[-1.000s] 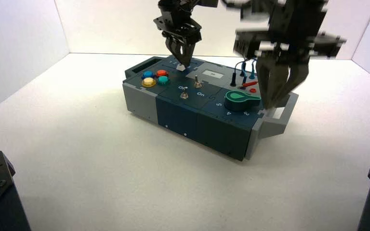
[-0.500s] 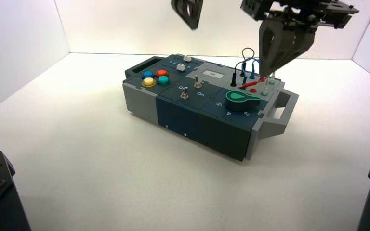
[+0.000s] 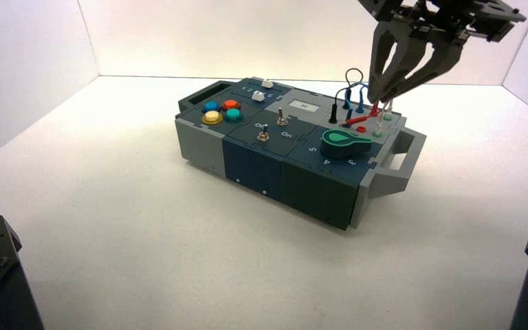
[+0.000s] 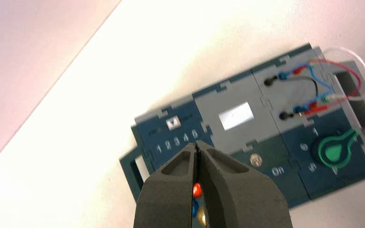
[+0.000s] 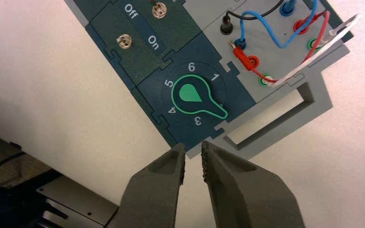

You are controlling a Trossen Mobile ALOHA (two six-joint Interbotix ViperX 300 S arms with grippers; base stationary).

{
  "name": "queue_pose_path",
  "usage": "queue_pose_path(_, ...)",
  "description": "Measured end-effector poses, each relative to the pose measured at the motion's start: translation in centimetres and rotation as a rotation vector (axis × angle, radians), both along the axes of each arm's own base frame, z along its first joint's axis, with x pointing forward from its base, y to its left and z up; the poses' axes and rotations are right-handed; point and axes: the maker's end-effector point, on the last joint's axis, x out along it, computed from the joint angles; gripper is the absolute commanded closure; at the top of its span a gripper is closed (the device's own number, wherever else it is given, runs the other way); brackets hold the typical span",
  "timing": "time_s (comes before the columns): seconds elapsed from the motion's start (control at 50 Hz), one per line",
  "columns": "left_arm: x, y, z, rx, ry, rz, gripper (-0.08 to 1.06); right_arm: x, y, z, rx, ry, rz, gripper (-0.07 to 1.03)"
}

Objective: Insert the red wire.

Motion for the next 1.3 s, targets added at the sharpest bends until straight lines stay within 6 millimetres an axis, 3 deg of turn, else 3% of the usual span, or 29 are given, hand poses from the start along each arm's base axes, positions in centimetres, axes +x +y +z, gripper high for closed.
queue_pose_path(0.4,-4.0,2.8,0.2,0.008,0.009,0.008,1.01,0.5,0.0,-0.9,0.064,0.015,-0.085,0.69)
queue_pose_path(0.84,-4.4,3.4,0.4,0.002,-0.003,0.015,1.01,1.1,-1.1,-3.6,0.035,0.078,-0.166,0.69)
queue_pose_path(1.3,-4.2,3.5,0.0,-0.002,-0.015,0.020,1.01,1.8,-1.2,-4.2,0.038,0.077,-0.193,0.69)
